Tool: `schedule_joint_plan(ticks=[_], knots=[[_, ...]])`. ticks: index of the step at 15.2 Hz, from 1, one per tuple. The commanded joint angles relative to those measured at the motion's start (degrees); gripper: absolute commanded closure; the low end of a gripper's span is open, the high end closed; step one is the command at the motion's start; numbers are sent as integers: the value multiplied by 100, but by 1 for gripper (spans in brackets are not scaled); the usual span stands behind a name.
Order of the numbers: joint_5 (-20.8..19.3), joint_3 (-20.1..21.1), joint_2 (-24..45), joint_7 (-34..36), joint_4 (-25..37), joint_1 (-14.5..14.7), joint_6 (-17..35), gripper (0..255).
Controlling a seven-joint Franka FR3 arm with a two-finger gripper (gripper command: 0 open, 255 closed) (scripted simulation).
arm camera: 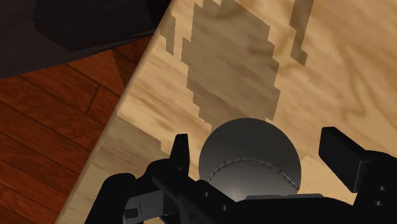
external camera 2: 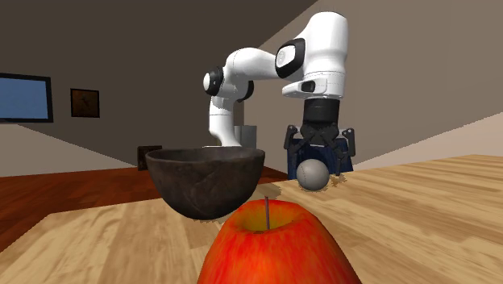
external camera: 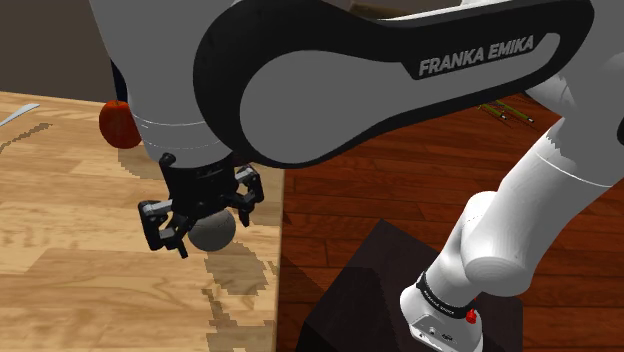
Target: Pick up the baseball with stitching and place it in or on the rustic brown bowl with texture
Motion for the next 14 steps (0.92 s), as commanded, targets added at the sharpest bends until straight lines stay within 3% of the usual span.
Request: schedule_joint_plan(ticks=[1,4,5,14], knots=[[-4,1,6,2,-1,0,7,0],[-3,0,5,2,-2,0,6,0],[-3,0,5,2,-2,0,6,255],[-4,1,6,2,-1,0,7,255]])
